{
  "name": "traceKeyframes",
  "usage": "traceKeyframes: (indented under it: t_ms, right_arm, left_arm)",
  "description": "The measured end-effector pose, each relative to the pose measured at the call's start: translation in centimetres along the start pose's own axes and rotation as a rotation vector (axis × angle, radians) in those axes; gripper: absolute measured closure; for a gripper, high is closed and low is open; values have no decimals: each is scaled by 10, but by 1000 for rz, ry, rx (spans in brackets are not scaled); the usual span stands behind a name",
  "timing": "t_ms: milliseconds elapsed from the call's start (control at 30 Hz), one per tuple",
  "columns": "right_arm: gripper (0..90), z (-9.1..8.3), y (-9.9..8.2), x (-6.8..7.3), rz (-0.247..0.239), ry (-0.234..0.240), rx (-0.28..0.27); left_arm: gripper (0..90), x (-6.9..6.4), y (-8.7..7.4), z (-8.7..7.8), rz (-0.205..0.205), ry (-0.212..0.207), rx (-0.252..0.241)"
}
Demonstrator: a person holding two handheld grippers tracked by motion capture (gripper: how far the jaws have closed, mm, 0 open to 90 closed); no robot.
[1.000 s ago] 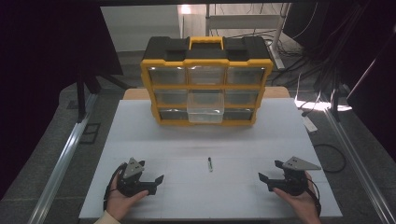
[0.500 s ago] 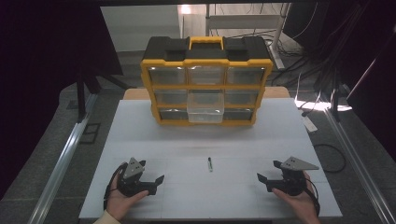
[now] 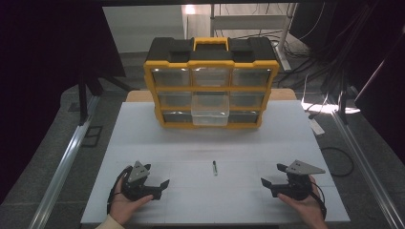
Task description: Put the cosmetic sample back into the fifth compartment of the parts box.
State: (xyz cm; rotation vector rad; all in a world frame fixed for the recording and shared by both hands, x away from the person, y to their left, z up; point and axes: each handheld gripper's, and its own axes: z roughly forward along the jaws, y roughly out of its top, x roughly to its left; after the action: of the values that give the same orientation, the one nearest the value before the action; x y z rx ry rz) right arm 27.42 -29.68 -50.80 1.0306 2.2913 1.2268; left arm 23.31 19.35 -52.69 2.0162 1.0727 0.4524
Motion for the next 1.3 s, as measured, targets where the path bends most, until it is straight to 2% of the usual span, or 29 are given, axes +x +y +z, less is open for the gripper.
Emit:
traceKeyframes:
  t_ms: [400,600,700,1000,1200,1300]
  right_arm:
    - [143,3,6,6,-26,30,10]
    - [142,10,16,18,-56,49,33]
    - [142,12,19,22,-70,41,49]
    - [145,17,30,31,-82,42,52]
    - [148,18,39,37,-63,50,42]
    - [151,19,44,43,-74,44,43]
  left_arm:
    - [87,-1,1,2,1,-3,7]
    - [88,-1,0,1,1,-2,9]
    - [88,0,0,1,1,-1,8]
    - [88,0,0,2,-5,-2,9]
    - [88,-1,0,1,-1,-1,6]
    - [88,-1,0,1,0,0,8]
